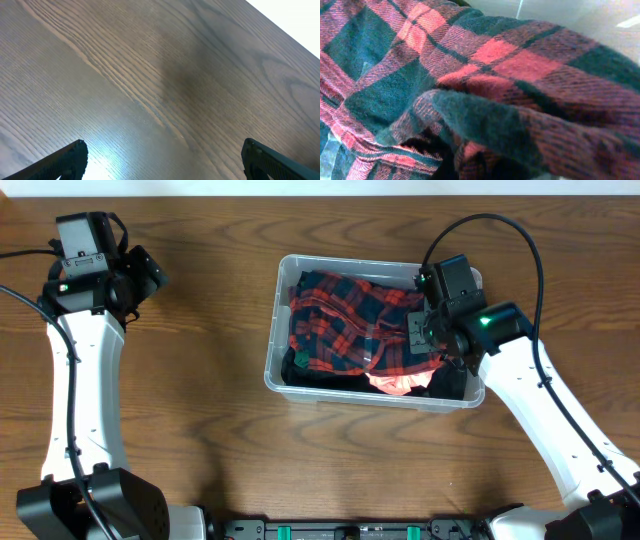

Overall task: Pack container
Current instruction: 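Press the plaid shirt down into the container's right side with the right gripper, then sweep the right gripper left across the plaid shirt, tucking it in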

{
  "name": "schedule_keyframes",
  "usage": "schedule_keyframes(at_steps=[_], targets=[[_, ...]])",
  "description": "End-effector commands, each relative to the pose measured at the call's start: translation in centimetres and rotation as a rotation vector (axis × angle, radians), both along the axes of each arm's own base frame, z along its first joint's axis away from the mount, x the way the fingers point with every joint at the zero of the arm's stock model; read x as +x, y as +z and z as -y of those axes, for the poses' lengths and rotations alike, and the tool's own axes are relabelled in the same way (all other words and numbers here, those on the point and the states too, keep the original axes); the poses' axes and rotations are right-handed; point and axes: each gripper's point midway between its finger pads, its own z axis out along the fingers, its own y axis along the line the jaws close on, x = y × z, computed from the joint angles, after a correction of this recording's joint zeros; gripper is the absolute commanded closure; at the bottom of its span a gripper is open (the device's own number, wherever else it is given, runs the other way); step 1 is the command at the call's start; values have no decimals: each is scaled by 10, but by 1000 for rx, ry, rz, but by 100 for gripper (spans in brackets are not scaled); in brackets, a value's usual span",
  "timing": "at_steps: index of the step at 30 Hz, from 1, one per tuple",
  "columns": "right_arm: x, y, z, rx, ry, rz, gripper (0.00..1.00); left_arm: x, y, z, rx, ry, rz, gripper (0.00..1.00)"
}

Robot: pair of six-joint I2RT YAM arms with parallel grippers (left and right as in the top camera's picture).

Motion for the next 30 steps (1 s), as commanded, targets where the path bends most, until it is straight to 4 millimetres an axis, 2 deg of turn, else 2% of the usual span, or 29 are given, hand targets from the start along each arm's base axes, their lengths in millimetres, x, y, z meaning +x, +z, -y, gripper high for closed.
schedule_keyframes(at_steps=[1, 9, 10, 11, 13, 16, 20, 22, 25, 27, 30], targets=[[5, 2, 14, -66, -53, 26, 99, 0, 3, -4, 14, 12, 3, 2], [7, 0, 16, -84, -60, 26, 99, 0, 3, -4, 14, 12, 3, 2], [7, -1, 16, -85, -59, 22, 96, 0, 3, -4, 14, 12, 3, 2], [7, -2, 16, -86, -59, 20, 85, 0, 3, -4, 14, 12, 3, 2], [7, -4, 16, -89, -59, 13, 56, 0, 3, -4, 14, 12, 3, 2], [7, -5, 16, -90, -59, 10, 24, 0, 3, -4, 14, 12, 3, 2], [7, -5, 16, -96, -48, 11, 5, 0, 3, -4, 14, 12, 3, 2], [9, -4, 19, -127, -19, 22, 1, 0, 3, -4, 14, 12, 3, 2], [16, 7, 29, -183, -44, 70, 1, 0, 3, -4, 14, 12, 3, 2], [20, 19, 27, -173, -38, 106, 1, 0, 3, -4, 14, 12, 3, 2], [27, 41, 13, -106, 6, 167, 1, 0, 3, -4, 14, 12, 3, 2]])
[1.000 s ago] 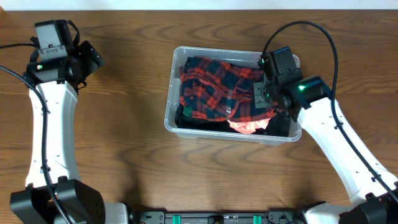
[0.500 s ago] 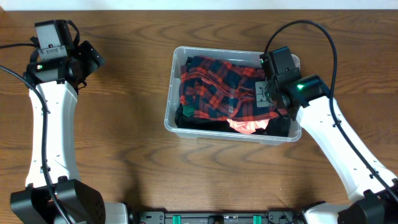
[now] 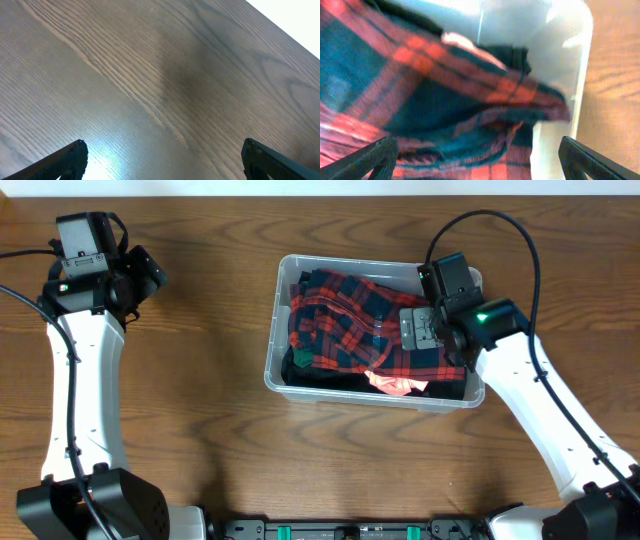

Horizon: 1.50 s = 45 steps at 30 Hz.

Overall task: Pack container
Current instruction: 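Sweep the right gripper left across the plaid shirt, tucking it in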

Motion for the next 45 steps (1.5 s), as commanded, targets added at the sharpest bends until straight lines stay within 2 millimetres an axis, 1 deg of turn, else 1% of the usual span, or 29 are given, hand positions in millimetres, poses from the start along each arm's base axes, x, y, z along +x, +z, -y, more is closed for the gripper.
schedule_keyframes(at_steps=[1, 3, 5, 6, 7, 8, 10, 12, 13, 15, 18, 20, 24, 27, 28, 31, 33, 34, 36, 38, 39, 40, 42, 45], targets=[[11, 40, -15, 54, 76, 106, 2, 0, 3, -4, 14, 12, 3, 2], [13, 51, -32, 129, 147, 132, 8, 0, 3, -4, 14, 12, 3, 2], [15, 58, -50, 207, 212, 150, 15, 0, 3, -4, 14, 12, 3, 2], [16, 60, -58, 243, 237, 155, 22, 0, 3, -4, 14, 12, 3, 2], [17, 61, -66, 278, 263, 156, 35, 0, 3, -4, 14, 12, 3, 2], [17, 63, -72, 305, 283, 158, 44, 0, 3, -4, 14, 12, 3, 2], [19, 62, -81, 340, 310, 158, 72, 0, 3, -4, 14, 12, 3, 2], [23, 58, -89, 347, 347, 160, 91, 0, 3, -4, 14, 12, 3, 2], [24, 56, -94, 343, 376, 161, 98, 0, 3, -4, 14, 12, 3, 2], [24, 47, -106, 331, 451, 151, 99, 0, 3, -4, 14, 12, 3, 2], [19, 27, -132, 330, 591, 108, 99, 0, 3, -4, 14, 12, 3, 2], [14, 7, -146, 316, 672, 66, 99, 0, 3, -4, 14, 12, 3, 2], [11, -39, -159, 248, 775, -19, 99, 0, 3, -4, 14, 12, 3, 2], [11, -82, -154, 195, 773, -113, 99, 0, 3, -4, 14, 12, 3, 2], [12, -98, -149, 169, 756, -148, 99, 0, 3, -4, 14, 12, 3, 2], [7, -136, -134, 110, 716, -254, 99, 0, 3, -4, 14, 12, 3, 2], [2, -150, -129, 102, 707, -302, 99, 0, 3, -4, 14, 12, 3, 2], [0, -154, -127, 100, 704, -317, 99, 0, 3, -4, 14, 12, 3, 2], [0, -153, -126, 100, 701, -320, 99, 0, 3, -4, 14, 12, 3, 2], [4, -144, -128, 102, 702, -295, 99, 0, 3, -4, 14, 12, 3, 2], [8, -135, -129, 102, 703, -273, 99, 0, 3, -4, 14, 12, 3, 2], [11, -125, -131, 105, 705, -251, 99, 0, 3, -4, 14, 12, 3, 2], [19, -98, -134, 110, 709, -191, 99, 0, 3, -4, 14, 12, 3, 2], [33, -51, -132, 88, 687, -77, 99, 0, 3, -4, 14, 12, 3, 2]])
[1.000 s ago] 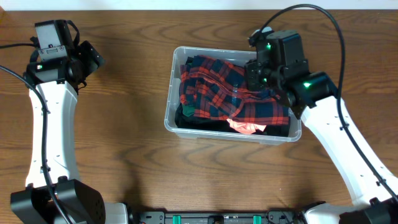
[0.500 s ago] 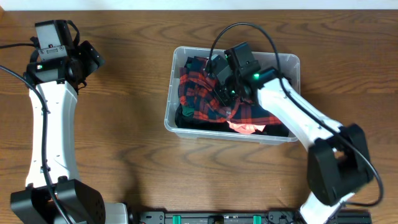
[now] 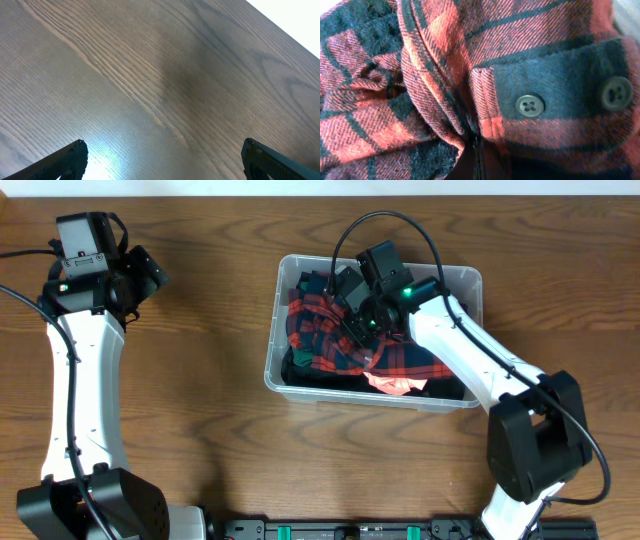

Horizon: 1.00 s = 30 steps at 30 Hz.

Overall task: Pack container
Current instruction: 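Sweep the right gripper left across the plaid shirt, tucking it in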

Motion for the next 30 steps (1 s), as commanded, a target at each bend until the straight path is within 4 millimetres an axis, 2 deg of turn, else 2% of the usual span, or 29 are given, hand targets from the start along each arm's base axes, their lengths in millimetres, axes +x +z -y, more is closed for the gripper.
schedule_keyframes(at_steps=[1, 3, 6, 8, 11, 13, 17, 25, 28, 30], targets=[[15, 31, 20, -71, -64, 112, 98, 0, 3, -4, 14, 12, 3, 2], [22, 60, 32, -83, -133, 189, 92, 0, 3, -4, 14, 12, 3, 2], [22, 84, 55, -125, -210, 244, 90, 0, 3, -4, 14, 12, 3, 2], [19, 88, 70, -161, -238, 244, 90, 0, 3, -4, 14, 12, 3, 2], [14, 80, 91, -206, -281, 195, 94, 0, 3, -4, 14, 12, 3, 2], [10, 69, 105, -219, -326, 147, 98, 0, 3, -4, 14, 12, 3, 2], [0, 43, 128, -244, -392, 51, 99, 0, 3, -4, 14, 12, 3, 2], [-22, -1, 134, -242, -389, -43, 95, 0, 3, -4, 14, 12, 3, 2], [-22, -3, 134, -241, -390, -41, 98, 0, 3, -4, 14, 12, 3, 2], [-16, 7, 132, -224, -394, -12, 99, 0, 3, -4, 14, 12, 3, 2]])
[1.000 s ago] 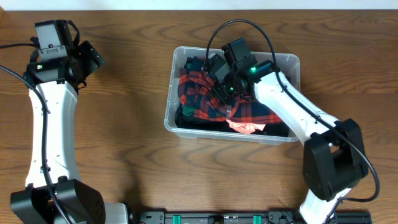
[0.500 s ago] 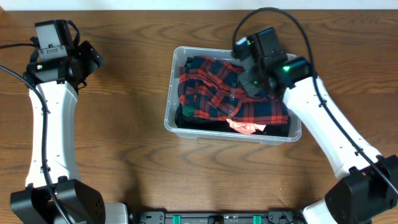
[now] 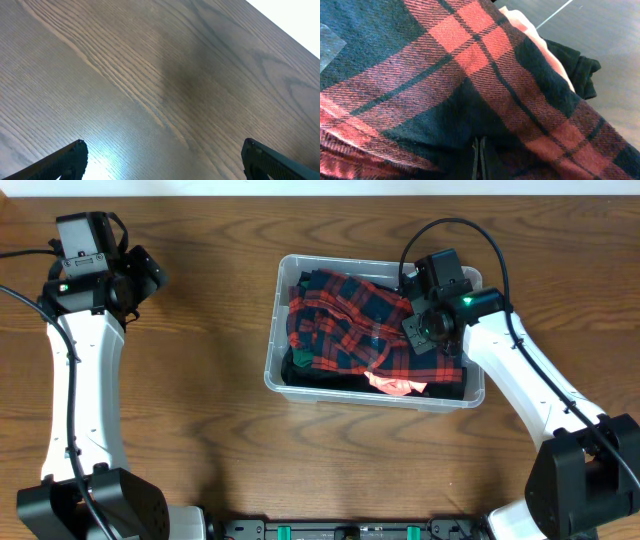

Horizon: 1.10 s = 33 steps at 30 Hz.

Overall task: Pack container
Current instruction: 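Sweep the right gripper left across the plaid shirt, tucking it in, then lift the right gripper up and away from the container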

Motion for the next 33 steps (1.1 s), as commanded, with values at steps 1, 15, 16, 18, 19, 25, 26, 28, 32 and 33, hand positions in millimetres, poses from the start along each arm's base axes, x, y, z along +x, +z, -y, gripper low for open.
schedule_keyframes(at_steps=[1, 15, 16, 18, 19, 25, 26, 28, 32, 33], targets=[[4, 7, -3, 25, -17, 16, 99, 0, 3, -4, 14, 12, 3, 2], [-23, 193, -49, 436, 136, 364, 1, 0, 3, -4, 14, 12, 3, 2], [-29, 198, -48, 442, 137, 368, 1, 0, 3, -4, 14, 12, 3, 2], [-42, 202, -46, 470, 103, 340, 1, 0, 3, -4, 14, 12, 3, 2], [-48, 201, -43, 484, 69, 317, 1, 0, 3, -4, 14, 12, 3, 2], [-65, 190, -38, 469, 40, 240, 1, 0, 3, -4, 14, 12, 3, 2], [-66, 189, -37, 467, 38, 232, 1, 0, 3, -4, 14, 12, 3, 2], [-67, 188, -37, 465, 37, 227, 1, 0, 3, -4, 14, 12, 3, 2], [-61, 186, -28, 408, 26, 258, 1, 0, 3, -4, 14, 12, 3, 2], [-60, 186, -26, 397, 18, 263, 1, 0, 3, -4, 14, 12, 3, 2]])
